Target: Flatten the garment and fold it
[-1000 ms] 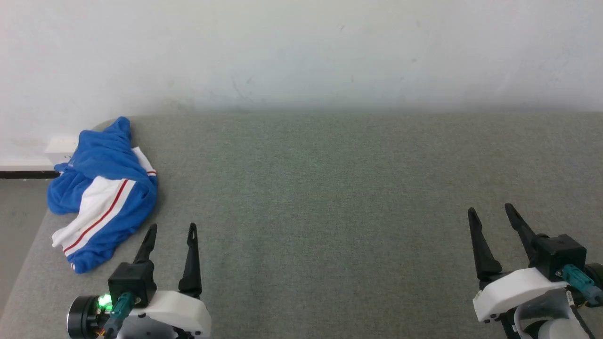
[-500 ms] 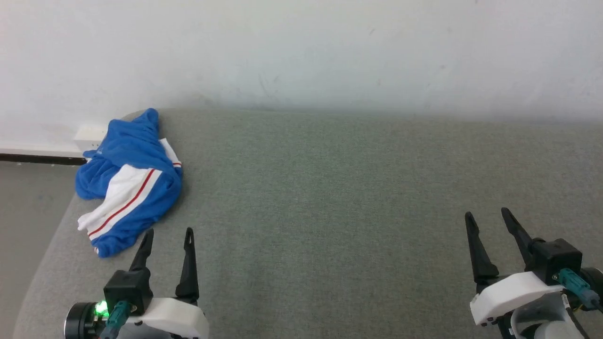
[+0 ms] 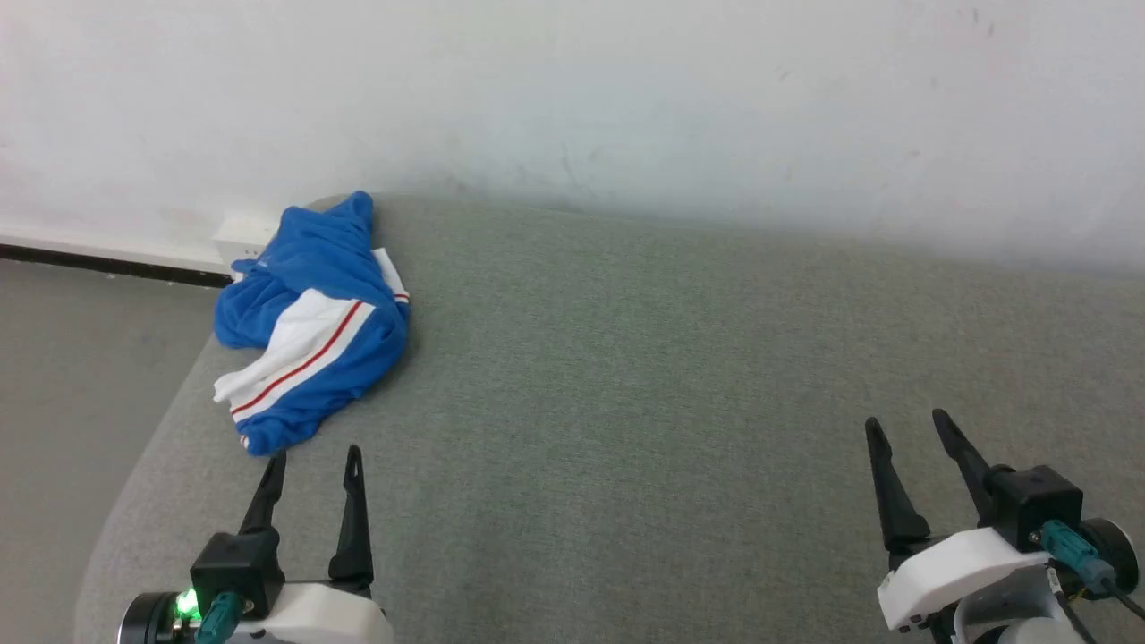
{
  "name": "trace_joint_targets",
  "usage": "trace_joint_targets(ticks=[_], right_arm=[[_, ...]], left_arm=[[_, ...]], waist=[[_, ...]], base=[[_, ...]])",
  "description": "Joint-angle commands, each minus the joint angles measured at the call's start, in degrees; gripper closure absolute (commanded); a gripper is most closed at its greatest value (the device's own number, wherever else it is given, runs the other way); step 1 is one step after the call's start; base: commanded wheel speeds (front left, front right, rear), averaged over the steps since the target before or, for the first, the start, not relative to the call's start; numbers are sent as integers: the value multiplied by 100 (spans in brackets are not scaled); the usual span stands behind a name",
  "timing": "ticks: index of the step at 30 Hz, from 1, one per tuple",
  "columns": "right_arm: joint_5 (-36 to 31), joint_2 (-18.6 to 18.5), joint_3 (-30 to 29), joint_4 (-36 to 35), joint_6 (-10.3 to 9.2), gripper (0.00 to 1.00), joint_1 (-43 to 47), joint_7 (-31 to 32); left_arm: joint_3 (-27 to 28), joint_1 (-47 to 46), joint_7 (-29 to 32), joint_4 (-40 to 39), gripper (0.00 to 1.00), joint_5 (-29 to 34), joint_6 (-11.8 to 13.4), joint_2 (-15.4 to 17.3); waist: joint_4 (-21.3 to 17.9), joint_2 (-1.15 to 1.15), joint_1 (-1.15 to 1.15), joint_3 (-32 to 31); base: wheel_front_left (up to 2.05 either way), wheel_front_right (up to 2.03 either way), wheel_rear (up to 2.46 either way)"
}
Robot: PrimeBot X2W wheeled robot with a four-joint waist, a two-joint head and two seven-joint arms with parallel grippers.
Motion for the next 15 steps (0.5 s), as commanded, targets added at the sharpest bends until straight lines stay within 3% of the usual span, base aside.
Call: trace_joint_targets(ticks=[1,15], right_arm=[[52,11,15,46,-3,0,82,-68],[185,14,128,354,-4,0,125,-235]], left_arm=[[32,106,-56,-6,0,-40,27,-14],[77,270,-224,74,0,-99,-12,31]], waist=[[127,-1,0,-57],[714,-1,0,-216]], base=[[0,0,0],[0,0,0]])
